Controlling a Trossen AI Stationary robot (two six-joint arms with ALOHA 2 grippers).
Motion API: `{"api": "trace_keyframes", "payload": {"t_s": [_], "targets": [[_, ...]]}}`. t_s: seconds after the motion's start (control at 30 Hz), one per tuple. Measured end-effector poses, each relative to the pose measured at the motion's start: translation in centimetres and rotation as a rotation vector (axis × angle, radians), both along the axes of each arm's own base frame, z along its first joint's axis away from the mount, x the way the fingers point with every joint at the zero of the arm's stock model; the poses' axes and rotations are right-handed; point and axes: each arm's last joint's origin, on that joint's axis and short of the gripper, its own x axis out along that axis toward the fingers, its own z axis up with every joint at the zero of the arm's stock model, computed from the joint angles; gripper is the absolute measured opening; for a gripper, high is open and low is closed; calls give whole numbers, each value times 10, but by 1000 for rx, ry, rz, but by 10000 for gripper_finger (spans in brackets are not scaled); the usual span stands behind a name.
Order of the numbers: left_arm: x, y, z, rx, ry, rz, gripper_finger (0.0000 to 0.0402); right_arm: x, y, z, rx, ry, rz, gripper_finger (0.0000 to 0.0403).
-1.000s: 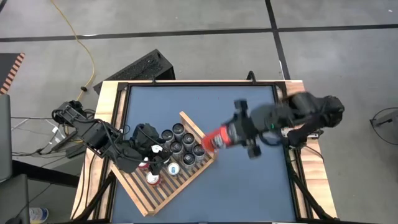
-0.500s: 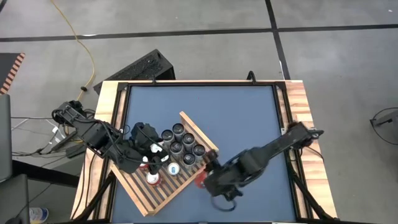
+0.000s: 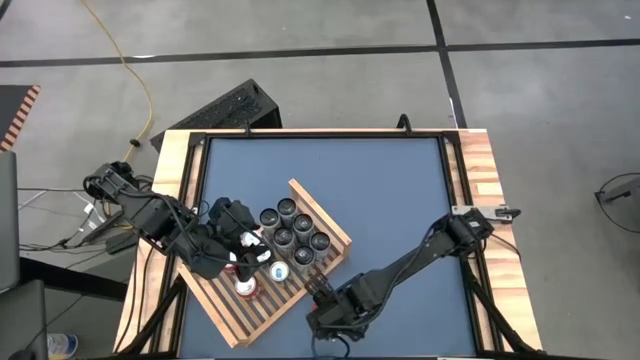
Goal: Place canned beverage on shelf
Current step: Put the red soda can on the shelf aligned with the other red soda cans
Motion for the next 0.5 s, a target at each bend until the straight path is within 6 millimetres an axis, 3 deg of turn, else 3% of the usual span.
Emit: {"api": "trace_keyframes", "payload": {"t_s": [0.5], "targets": [[-1, -2, -2, -28, 46, -65, 265, 2, -2, -6, -16, 18, 10, 279]]}}
